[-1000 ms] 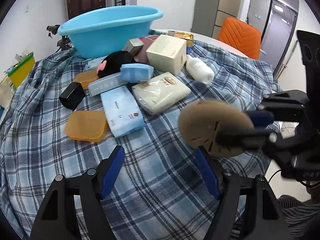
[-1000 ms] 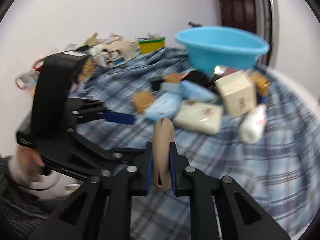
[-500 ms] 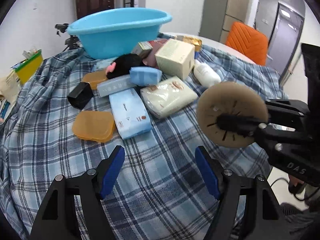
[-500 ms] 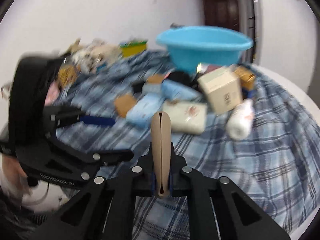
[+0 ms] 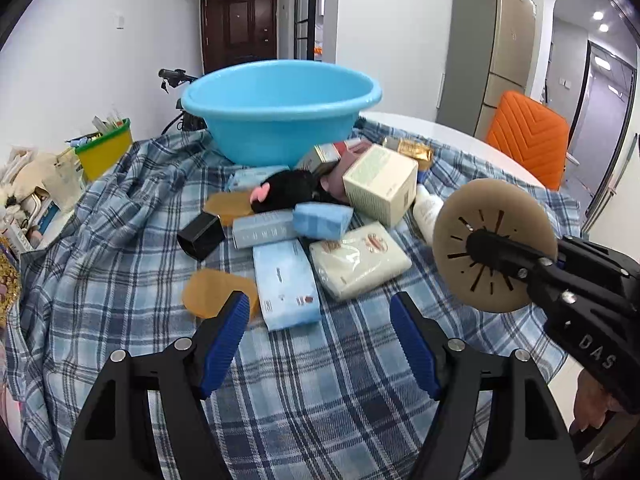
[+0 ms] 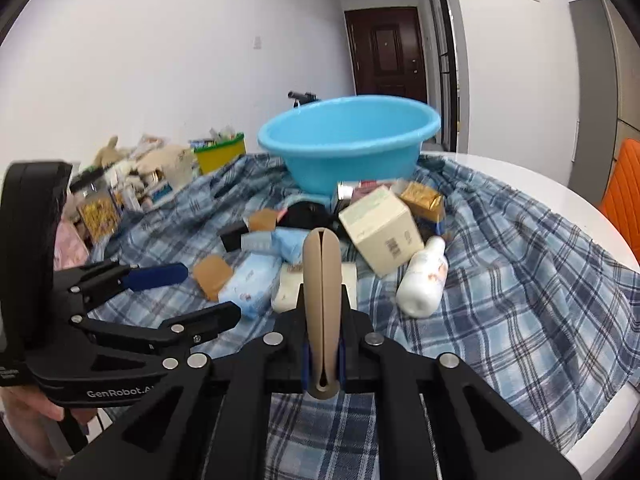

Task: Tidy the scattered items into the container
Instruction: 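Carry the tan disc in the right gripper over the blue basin, then open the right gripper to drop the disc into the basin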

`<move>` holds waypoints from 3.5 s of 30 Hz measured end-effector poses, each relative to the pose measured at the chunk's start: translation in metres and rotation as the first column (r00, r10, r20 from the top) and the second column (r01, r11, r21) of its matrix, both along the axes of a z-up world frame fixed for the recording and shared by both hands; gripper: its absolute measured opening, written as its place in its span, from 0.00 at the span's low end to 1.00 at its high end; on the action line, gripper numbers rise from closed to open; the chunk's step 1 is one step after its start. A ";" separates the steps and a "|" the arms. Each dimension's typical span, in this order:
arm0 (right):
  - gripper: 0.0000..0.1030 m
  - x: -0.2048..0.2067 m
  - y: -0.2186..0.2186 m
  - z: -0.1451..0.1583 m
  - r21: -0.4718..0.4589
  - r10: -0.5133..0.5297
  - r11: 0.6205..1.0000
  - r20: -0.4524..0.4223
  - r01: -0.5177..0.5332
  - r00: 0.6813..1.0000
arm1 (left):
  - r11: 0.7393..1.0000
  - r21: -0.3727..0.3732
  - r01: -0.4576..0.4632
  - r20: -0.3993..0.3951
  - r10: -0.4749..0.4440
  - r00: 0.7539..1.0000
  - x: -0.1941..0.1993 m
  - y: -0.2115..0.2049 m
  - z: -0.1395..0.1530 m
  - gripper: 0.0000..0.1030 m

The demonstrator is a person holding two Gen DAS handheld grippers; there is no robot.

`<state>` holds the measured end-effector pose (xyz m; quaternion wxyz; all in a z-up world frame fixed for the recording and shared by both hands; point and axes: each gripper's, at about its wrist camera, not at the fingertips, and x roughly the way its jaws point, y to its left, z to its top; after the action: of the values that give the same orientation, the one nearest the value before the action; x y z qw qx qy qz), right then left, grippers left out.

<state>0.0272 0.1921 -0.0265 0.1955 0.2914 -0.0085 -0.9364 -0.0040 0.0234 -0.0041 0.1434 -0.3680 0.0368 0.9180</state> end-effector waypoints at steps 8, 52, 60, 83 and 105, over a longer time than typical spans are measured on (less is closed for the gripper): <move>0.08 0.034 0.011 0.060 -0.033 0.006 0.999 -0.156 -0.012 0.988 | 1.000 0.005 -0.017 -0.106 0.017 0.994 0.017 -0.012 0.043 0.84; 0.12 -0.341 0.011 0.099 -0.206 -0.081 0.973 0.130 0.106 0.988 | 0.846 0.447 -0.292 0.219 0.213 0.952 -0.366 -0.052 0.082 0.86; 0.12 -0.349 0.004 0.106 -0.135 -0.042 0.989 0.122 0.058 0.992 | 0.985 0.076 -0.156 0.061 0.152 0.986 -0.361 -0.016 0.092 0.86; 0.19 -0.360 -0.013 0.108 -0.115 -0.030 0.992 0.154 0.048 0.988 | 0.991 0.022 -0.135 0.074 0.133 0.988 -0.356 -0.008 0.095 0.86; 0.94 -0.346 0.002 0.103 -0.084 -0.073 0.993 0.136 0.085 0.988 | 0.994 -0.005 -0.107 0.052 0.107 0.993 -0.342 -0.014 0.094 0.86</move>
<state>-0.3191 0.1936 0.0763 0.1702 0.3435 -0.0752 -0.9206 -0.3460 0.0093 0.0900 0.0946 -0.3934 0.0142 0.9144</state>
